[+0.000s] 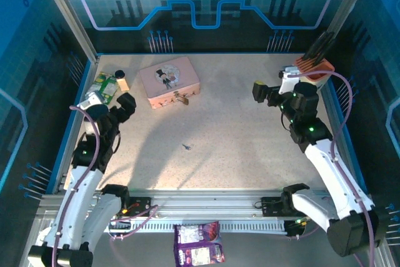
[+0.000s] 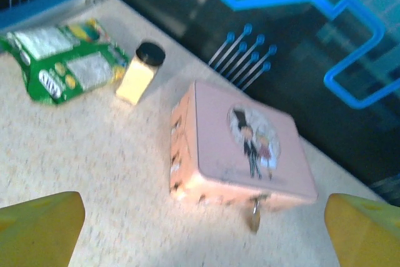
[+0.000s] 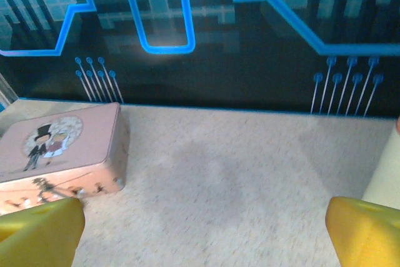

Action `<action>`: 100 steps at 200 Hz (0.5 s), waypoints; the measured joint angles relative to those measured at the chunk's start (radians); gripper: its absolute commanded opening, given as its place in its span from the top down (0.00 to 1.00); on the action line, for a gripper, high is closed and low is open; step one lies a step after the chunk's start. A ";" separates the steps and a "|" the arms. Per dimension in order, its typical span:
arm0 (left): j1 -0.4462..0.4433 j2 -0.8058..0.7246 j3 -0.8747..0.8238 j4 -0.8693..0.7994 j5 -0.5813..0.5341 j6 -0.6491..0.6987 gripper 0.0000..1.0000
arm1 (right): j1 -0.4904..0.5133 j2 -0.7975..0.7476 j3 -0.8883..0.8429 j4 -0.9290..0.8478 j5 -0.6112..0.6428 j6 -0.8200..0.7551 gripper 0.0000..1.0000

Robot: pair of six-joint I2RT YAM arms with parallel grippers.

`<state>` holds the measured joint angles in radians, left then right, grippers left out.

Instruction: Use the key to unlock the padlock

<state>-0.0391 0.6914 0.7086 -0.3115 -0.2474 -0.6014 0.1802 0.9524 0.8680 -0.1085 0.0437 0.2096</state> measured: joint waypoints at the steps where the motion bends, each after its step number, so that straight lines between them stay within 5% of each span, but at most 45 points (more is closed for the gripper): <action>1: 0.000 -0.002 0.000 -0.005 0.005 0.000 0.01 | -0.004 -0.004 -0.002 -0.010 -0.003 0.007 0.00; 57: -0.004 0.002 -0.040 -0.101 0.186 0.009 0.01 | -0.084 -0.124 -0.157 -0.232 -0.180 0.143 0.00; 100: -0.117 -0.008 -0.130 -0.114 0.232 0.005 0.01 | 0.252 -0.080 -0.134 -0.293 -0.111 0.231 0.00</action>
<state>-0.1566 0.6830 0.5789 -0.4252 -0.0154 -0.5968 0.4324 0.8719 0.7338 -0.4011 -0.0677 0.4404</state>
